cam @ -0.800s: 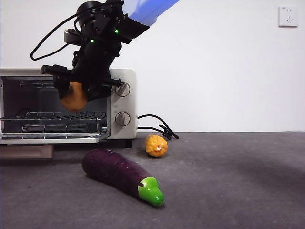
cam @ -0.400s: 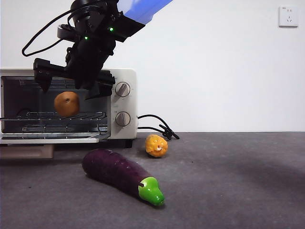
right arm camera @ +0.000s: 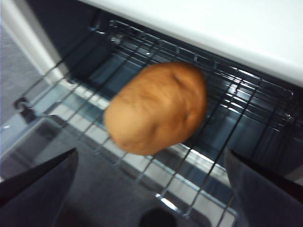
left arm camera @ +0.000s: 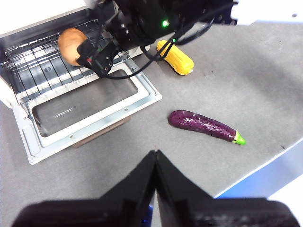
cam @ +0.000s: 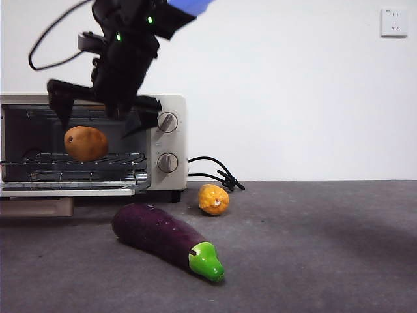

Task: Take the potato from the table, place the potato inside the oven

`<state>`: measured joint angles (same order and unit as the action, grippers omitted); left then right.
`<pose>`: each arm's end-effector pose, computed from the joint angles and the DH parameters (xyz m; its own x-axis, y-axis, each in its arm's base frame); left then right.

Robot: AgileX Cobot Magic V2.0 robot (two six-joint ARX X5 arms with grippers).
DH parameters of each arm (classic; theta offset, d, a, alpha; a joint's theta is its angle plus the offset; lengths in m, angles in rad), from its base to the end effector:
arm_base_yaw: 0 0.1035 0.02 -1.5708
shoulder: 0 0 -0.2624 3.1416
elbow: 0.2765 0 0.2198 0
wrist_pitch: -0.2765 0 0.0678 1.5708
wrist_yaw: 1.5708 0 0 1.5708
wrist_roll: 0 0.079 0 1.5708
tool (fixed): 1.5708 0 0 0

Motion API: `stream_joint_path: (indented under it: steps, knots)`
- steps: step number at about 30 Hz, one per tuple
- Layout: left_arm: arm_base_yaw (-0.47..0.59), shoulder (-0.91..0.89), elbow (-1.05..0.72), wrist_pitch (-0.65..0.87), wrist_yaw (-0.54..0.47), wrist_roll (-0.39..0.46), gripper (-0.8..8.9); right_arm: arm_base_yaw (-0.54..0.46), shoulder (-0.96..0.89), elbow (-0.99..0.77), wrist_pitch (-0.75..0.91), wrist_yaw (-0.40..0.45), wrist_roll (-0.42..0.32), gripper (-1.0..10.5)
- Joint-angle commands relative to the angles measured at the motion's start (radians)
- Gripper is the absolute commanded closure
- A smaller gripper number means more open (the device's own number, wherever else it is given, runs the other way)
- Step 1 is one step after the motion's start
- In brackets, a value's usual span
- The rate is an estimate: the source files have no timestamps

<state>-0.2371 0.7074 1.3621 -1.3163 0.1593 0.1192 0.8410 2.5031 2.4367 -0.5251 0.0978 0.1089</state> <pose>0.0620 -0.0279 0.3608 0.7200 -0.3372 -0.6066 0.4221 0.9066 -0.0029 0.3839 0.4176 0.2241 0.6236 0.5506 -0.5549 -0.6432 0.7648 0.0361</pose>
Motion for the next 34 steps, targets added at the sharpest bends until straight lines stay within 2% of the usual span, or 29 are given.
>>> stream_joint_path:
  steps: [1,9,13,14,16,19,20,25,28,34]
  knots:
    - [-0.002,-0.004,-0.001,0.001,-0.003,-0.007,8.21,0.020,0.020,0.079,-0.064,0.000,0.011,4.1]
    - [-0.002,-0.003,-0.001,0.001,-0.003,-0.004,8.21,0.050,0.020,0.378,-0.480,0.011,0.015,4.1]
    - [-0.002,-0.003,-0.001,0.001,-0.005,-0.003,8.21,0.056,0.020,0.561,-0.713,0.055,0.015,4.2]
    - [-0.002,-0.003,-0.001,0.001,-0.011,-0.003,8.21,0.056,0.020,0.607,-0.761,0.064,0.015,4.5]
    - [-0.002,-0.003,-0.001,0.002,-0.057,-0.002,8.21,0.056,0.020,0.708,-0.851,0.071,0.014,5.9]
    - [0.000,0.003,-0.001,0.016,-0.141,-0.024,8.20,0.062,0.009,0.794,-0.853,0.039,0.015,9.2]
    - [0.001,0.004,-0.001,0.027,-0.158,-0.037,8.20,0.063,-0.010,0.791,-0.853,0.038,0.015,9.7]
    - [0.007,0.037,-0.001,0.056,-0.208,-0.041,8.21,0.079,-0.069,0.790,-0.855,0.032,0.015,9.5]
    - [0.025,0.075,-0.003,0.053,-0.212,-0.039,8.21,0.104,-0.104,0.788,-0.856,0.032,-0.014,9.5]
    - [0.119,0.150,-0.007,0.061,-0.212,-0.019,8.21,0.150,-0.169,0.784,-0.857,0.031,-0.051,9.5]
